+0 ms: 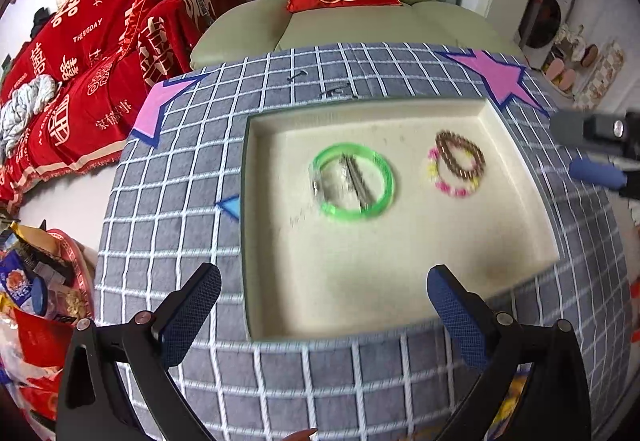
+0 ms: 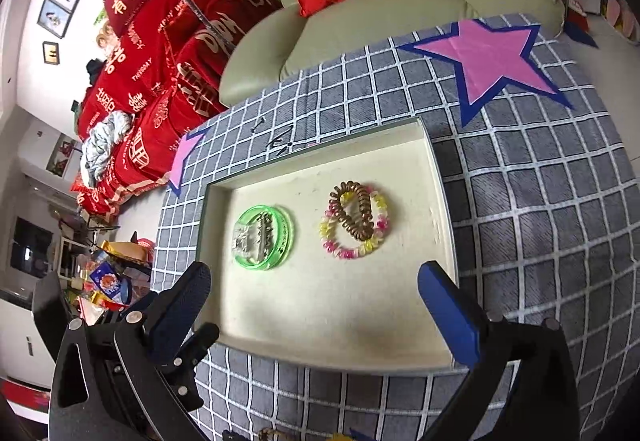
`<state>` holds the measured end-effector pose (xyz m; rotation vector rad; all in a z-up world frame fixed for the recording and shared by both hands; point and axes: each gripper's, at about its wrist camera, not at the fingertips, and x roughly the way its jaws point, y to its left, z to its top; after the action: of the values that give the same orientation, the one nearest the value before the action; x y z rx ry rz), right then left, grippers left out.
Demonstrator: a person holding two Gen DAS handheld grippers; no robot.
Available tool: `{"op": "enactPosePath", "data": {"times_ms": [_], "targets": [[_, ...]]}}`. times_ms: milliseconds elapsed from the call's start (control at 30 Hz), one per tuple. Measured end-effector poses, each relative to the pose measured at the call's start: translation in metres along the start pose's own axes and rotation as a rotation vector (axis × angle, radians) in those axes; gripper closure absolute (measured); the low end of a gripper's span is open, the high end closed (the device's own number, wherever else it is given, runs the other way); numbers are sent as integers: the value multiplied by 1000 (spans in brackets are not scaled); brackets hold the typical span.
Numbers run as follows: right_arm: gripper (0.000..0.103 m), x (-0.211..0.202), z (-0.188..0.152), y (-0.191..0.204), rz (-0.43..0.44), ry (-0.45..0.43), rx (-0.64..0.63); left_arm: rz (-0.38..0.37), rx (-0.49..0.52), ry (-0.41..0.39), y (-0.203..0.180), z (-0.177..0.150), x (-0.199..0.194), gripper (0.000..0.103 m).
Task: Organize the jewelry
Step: 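Lower the hairpin onto the green bangle while the right tool drops the coil onto the beaded bracelet, then move both tools back toward the remaining jewelry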
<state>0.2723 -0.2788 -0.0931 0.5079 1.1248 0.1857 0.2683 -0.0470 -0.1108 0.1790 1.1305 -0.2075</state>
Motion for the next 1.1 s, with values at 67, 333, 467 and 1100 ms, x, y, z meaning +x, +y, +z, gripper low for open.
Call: {"op": "enactPosePath", "data": {"times_ms": [67, 333, 467, 1100], "targets": [[0, -9, -8, 1, 7, -16, 1, 0, 8, 7, 2, -12, -6, 0], [0, -40, -49, -1, -18, 13, 37, -14, 11, 40, 11, -64, -26, 0], [0, -49, -74, -8, -48, 43, 50, -41, 23, 71, 11, -85, -29, 0], [0, -50, -188, -44, -218, 200, 55, -162, 195, 136, -36, -136, -24, 0]]}}
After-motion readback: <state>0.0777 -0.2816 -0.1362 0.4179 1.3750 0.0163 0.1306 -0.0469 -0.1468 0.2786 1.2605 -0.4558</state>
